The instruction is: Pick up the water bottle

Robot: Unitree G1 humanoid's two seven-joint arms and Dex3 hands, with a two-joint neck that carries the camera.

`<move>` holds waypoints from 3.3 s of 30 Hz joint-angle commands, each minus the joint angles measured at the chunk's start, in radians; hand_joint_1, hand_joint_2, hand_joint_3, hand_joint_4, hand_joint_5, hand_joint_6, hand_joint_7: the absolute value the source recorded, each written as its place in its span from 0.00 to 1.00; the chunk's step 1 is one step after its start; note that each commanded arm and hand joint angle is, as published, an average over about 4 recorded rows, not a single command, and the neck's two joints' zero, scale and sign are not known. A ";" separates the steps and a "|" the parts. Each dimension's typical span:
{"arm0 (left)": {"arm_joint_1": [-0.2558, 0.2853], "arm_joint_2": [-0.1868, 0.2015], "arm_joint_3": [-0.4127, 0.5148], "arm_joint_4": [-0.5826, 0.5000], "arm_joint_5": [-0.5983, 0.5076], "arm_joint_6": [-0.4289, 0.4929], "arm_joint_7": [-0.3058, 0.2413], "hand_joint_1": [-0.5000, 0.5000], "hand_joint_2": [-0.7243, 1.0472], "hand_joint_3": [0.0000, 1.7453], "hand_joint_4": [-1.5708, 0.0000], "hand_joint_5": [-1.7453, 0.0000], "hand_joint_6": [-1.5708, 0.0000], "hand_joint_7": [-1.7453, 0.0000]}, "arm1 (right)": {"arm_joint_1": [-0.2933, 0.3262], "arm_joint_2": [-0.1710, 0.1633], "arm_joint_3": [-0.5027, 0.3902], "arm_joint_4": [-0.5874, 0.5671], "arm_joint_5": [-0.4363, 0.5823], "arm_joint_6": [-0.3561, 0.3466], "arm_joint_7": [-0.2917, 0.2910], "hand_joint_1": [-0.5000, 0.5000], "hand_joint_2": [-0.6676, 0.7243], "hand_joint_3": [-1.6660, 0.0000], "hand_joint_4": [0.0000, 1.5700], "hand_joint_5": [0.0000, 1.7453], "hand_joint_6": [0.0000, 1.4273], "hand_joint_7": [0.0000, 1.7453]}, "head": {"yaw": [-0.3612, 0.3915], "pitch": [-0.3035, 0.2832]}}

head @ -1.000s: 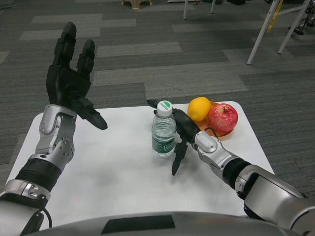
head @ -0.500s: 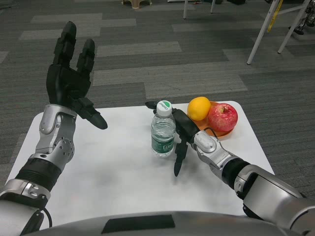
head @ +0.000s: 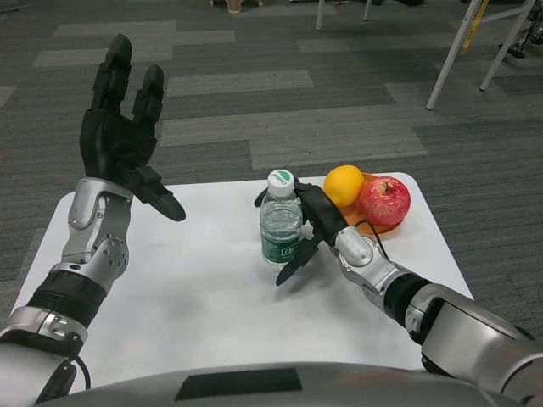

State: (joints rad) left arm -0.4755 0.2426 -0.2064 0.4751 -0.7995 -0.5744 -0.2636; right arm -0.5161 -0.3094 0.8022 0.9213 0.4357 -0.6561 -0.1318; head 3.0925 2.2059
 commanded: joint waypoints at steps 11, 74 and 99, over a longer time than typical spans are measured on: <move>0.012 -0.002 0.008 -0.006 -0.002 -0.001 0.000 0.02 0.00 0.05 1.00 1.00 1.00 1.00 | -0.018 -0.012 0.051 0.035 0.005 0.004 0.008 0.28 0.34 0.74 0.96 0.92 0.91 1.00 | 0.019 0.002; 0.045 0.000 0.021 -0.043 0.000 -0.005 0.001 0.01 0.00 0.05 1.00 1.00 1.00 1.00 | -0.058 -0.175 -0.256 -0.589 0.008 0.039 0.190 0.95 0.41 0.57 0.87 0.51 0.82 0.72 | 0.038 0.131; 0.083 0.007 0.044 -0.109 0.011 -0.002 0.003 0.01 0.00 0.03 1.00 1.00 1.00 0.99 | -0.064 -0.195 -0.265 -0.612 0.009 0.041 0.190 0.96 0.41 0.57 0.87 0.50 0.82 0.72 | 0.063 0.161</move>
State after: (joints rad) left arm -0.3919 0.2431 -0.1691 0.3747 -0.7949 -0.5745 -0.2631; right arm -0.5484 -0.4963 0.5608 0.3191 0.4323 -0.6110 0.0680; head 3.1565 2.3687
